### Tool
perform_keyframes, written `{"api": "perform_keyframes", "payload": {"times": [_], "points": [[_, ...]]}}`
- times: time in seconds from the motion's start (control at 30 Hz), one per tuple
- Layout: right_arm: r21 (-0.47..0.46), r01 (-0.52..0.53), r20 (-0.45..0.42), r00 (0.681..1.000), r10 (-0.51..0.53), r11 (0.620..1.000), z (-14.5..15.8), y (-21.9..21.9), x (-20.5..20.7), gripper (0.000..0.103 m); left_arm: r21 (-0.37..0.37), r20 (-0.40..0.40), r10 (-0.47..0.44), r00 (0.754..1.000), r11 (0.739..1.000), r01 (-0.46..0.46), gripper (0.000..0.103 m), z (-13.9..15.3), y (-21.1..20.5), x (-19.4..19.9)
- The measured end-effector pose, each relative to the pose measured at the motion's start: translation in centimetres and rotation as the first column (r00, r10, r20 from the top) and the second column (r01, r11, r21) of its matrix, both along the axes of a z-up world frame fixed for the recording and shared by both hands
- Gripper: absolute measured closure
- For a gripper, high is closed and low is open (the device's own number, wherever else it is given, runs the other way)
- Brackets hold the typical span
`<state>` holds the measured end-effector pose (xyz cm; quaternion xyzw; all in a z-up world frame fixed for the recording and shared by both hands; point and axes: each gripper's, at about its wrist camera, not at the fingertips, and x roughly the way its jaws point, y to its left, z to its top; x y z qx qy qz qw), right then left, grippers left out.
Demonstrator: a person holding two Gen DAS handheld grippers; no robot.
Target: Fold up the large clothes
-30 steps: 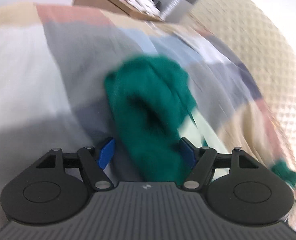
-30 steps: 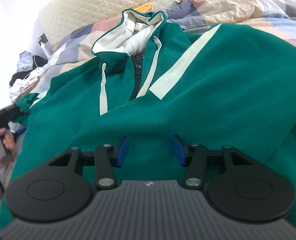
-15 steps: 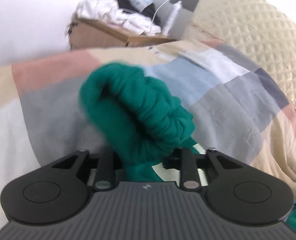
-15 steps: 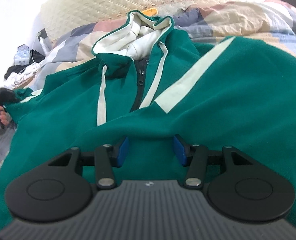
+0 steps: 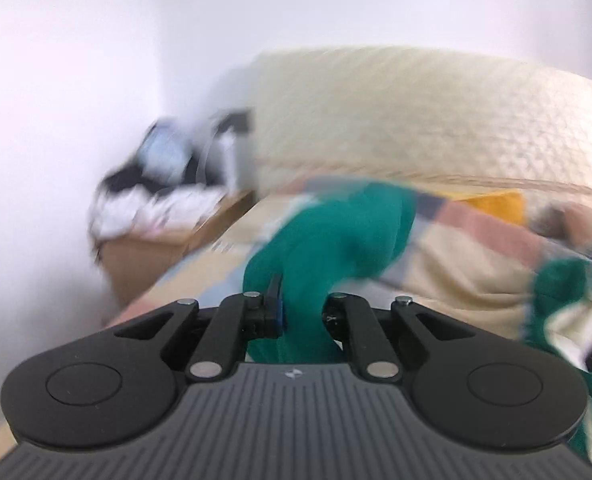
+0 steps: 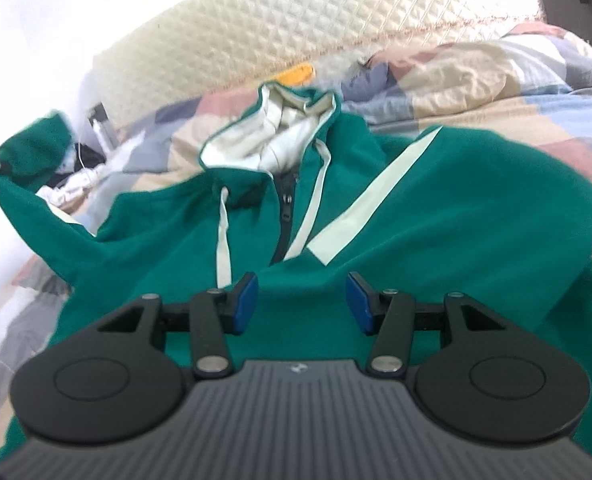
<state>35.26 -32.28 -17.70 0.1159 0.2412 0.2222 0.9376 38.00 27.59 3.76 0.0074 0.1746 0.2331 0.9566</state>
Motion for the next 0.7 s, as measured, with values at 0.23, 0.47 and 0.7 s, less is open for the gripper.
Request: {"api": "perform_keyframes", "payload": {"times": [0.23,0.47,0.7], "points": [[0.084,0.025,0.022,0.999,-0.027,0.996,1.4,-3.7,-2.5,0.051,0.109,0.043,-0.21,0.977,0.973,0.205,0.092,3.0,-13.3,-4.8],[0.208,0.052,-0.027,0.999,-0.047,0.977,1.6,-7.4,-3.8,0.051,0.088,0.04,-0.435,0.899,0.898,0.431,0.092,-1.0,-25.8,-11.0],[0.253,0.08,-0.053,0.996,-0.068,0.964,1.2,-8.6,-3.4,0.05,-0.054,-0.107,-0.622,0.776,0.783,0.62,0.092,-9.7,-33.0,-12.2]]}}
